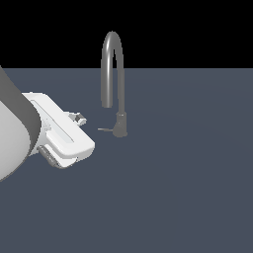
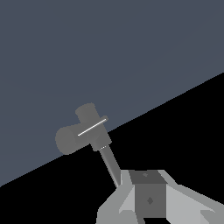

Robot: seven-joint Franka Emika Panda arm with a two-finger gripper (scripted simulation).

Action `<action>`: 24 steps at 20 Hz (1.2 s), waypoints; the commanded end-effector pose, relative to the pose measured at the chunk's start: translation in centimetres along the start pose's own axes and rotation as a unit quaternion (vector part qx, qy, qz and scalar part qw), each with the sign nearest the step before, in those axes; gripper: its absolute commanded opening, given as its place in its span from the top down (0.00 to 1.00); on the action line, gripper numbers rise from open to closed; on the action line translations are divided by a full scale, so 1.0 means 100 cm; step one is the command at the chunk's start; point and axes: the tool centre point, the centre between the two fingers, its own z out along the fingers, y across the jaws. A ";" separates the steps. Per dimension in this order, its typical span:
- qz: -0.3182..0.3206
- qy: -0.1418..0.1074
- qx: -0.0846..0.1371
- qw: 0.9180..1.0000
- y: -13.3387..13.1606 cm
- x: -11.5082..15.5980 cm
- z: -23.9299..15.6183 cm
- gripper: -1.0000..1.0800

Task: Turn on the faucet by rotating a designated handle.

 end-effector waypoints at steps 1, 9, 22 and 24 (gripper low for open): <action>-0.020 -0.002 -0.019 1.000 -0.005 0.007 0.005 1.00; -0.083 -0.007 -0.077 0.994 -0.022 0.027 0.022 1.00; -0.182 -0.018 -0.164 0.969 -0.048 0.051 0.054 1.00; -0.195 -0.020 -0.175 0.965 -0.052 0.054 0.059 1.00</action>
